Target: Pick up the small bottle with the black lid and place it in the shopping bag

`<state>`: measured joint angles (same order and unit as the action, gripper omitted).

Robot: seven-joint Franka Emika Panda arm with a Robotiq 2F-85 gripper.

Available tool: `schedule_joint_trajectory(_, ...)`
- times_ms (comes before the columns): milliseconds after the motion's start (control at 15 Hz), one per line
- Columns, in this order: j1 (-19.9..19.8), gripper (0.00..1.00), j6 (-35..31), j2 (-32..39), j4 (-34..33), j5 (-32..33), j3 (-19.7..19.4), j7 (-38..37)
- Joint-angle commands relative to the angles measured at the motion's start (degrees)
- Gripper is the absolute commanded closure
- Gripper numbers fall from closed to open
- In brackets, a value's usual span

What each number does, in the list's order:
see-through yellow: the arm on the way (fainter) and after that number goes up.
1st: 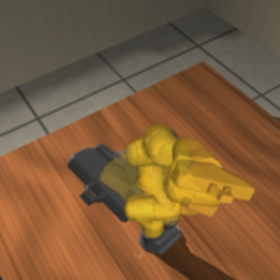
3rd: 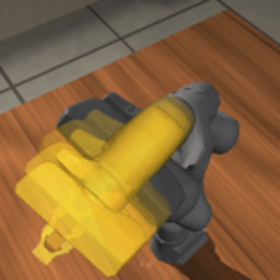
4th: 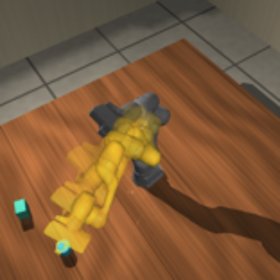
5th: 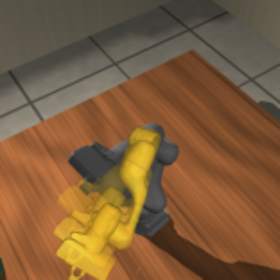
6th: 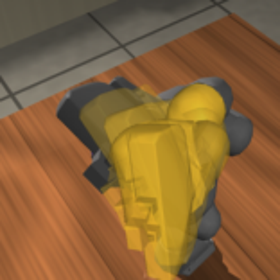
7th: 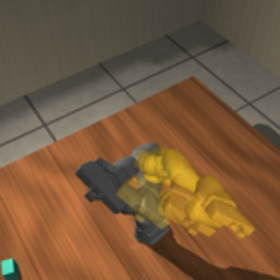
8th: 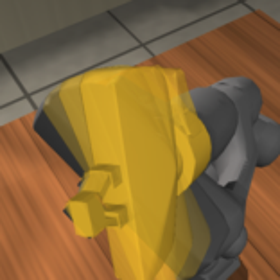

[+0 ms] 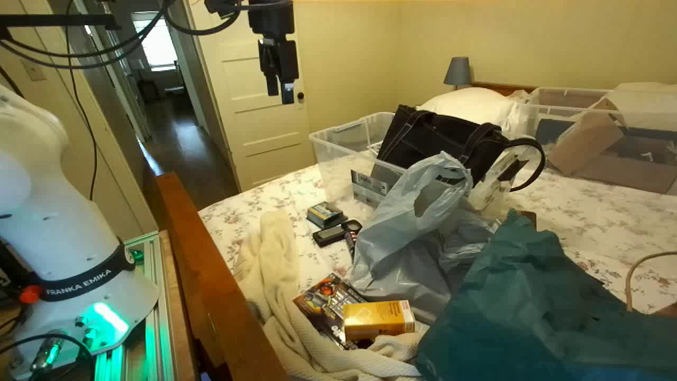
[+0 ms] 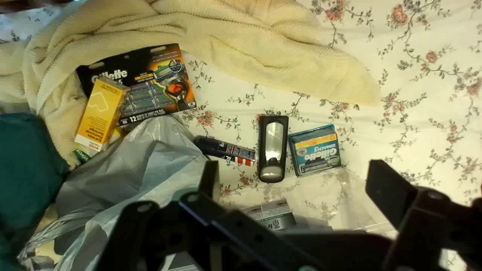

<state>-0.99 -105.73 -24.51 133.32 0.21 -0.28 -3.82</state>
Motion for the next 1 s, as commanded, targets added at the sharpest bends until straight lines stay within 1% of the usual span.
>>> schedule_joint_trajectory(0,-0.11,0.0,0.14,0.03,-0.12,-0.04,0.08,0.05)
schedule_joint_trajectory(400,-0.11,0.0,0.14,0.03,-0.11,-0.04,0.08,0.05)
schedule_joint_trajectory(533,1.15,0.0,-0.4,3.94,-1.14,-0.82,0.66,1.53)
schedule_joint_trajectory(600,1.49,0.0,-2.45,4.66,-0.65,-0.91,1.03,1.33)
schedule_joint_trajectory(667,1.25,0.0,-7.33,4.83,0.94,-0.16,1.89,-1.45)
schedule_joint_trajectory(733,1.56,0.0,-11.52,5.16,2.15,-0.39,2.16,-1.86)
schedule_joint_trajectory(933,1.36,0.0,-23.86,7.66,5.5,1.6,4.18,-5.87)
